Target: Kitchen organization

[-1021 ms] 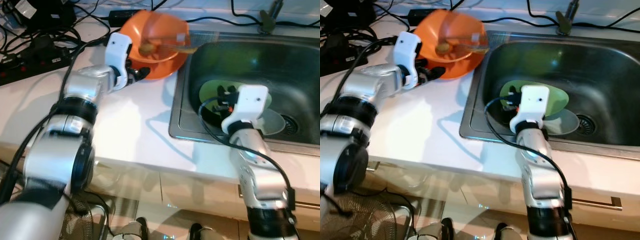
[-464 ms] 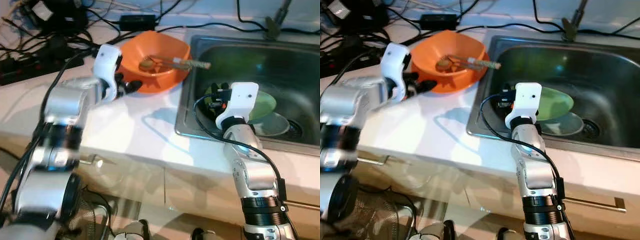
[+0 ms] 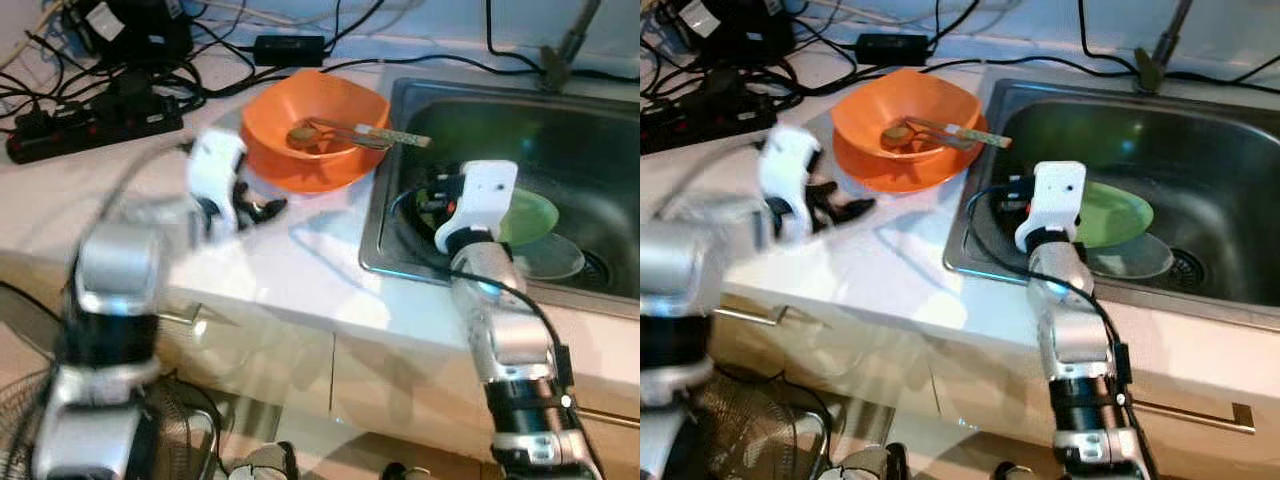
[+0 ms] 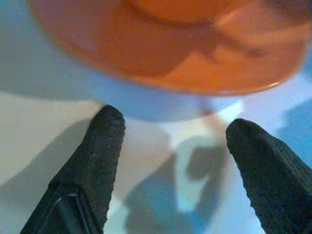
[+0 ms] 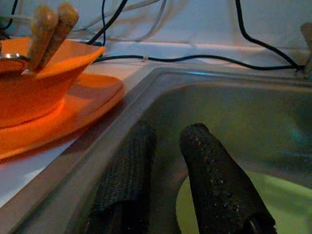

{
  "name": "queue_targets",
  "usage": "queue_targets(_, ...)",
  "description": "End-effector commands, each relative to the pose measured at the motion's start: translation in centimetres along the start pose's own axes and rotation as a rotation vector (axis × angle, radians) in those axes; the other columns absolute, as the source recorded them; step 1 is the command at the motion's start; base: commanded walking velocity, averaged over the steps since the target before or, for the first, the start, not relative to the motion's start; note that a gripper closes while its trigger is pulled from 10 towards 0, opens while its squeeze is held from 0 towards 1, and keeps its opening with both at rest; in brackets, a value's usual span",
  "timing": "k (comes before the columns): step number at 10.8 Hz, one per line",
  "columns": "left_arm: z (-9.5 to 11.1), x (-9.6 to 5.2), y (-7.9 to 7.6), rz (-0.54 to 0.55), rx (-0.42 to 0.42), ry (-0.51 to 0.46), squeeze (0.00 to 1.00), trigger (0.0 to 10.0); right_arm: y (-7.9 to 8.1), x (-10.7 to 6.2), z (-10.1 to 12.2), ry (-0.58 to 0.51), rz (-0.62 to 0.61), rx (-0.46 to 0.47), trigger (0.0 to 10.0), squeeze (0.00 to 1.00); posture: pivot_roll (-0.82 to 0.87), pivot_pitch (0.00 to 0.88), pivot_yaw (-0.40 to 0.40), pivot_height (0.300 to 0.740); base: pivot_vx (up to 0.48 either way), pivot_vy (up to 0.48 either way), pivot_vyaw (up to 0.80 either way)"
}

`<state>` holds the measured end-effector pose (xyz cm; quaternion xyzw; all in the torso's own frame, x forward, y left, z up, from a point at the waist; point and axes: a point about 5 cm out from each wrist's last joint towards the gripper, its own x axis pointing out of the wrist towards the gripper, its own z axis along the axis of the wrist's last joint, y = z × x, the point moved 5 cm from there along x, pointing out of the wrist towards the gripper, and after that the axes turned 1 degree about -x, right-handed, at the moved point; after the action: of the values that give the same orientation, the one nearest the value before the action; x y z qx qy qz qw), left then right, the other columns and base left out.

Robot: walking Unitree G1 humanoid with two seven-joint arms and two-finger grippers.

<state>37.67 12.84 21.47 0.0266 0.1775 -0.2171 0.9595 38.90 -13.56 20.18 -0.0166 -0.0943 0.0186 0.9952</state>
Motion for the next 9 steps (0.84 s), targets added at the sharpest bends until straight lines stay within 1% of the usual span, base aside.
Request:
queue_targets(1,0.5,-0.4,-0.4,-0.003,0.003,-0.036,0.0,10.0,0.0,0.2,0.2,-0.011,0.0,0.009,10.0,0.0,0.29,0.099,0.03,0.74,0.0,0.0,0.0)
queue_targets(2,0.7,-0.6,-0.6,-0.001,-0.005,-0.047,0.0,10.0,0.1,0.3,0.2,-0.015,-0.001,0.01,10.0,0.0,0.29,0.095,0.032,0.74,0.0,0.0,0.0)
queue_targets(3,1.4,-1.1,-0.8,0.01,0.008,-0.081,0.0,10.0,0.1,0.4,0.2,-0.02,-0.002,0.012,10.0,0.0,0.29,0.092,0.035,0.74,0.0,0.0,0.0)
queue_targets(4,3.0,-1.8,-0.4,0.057,0.05,-0.156,0.0,10.0,-0.2,0.4,0.1,-0.024,-0.01,0.013,10.0,0.0,0.29,0.087,0.034,0.74,0.0,0.0,0.0)
queue_targets(5,3.8,-2.0,-0.2,0.079,0.075,-0.181,0.0,10.0,-0.2,0.5,0.0,-0.022,-0.011,0.012,10.0,0.0,0.29,0.084,0.032,0.74,0.0,0.0,0.0)
queue_targets(7,3.6,-1.3,0.0,0.09,0.083,-0.175,0.0,10.0,0.0,0.6,0.1,-0.028,-0.007,0.013,10.0,0.0,0.29,0.08,0.032,0.74,0.0,0.0,0.0)
queue_targets(9,3.4,0.2,0.1,0.083,0.076,-0.168,0.0,10.0,-0.2,0.3,0.3,-0.035,-0.009,0.01,10.0,0.0,0.25,0.09,0.033,0.74,0.0,0.0,0.0)
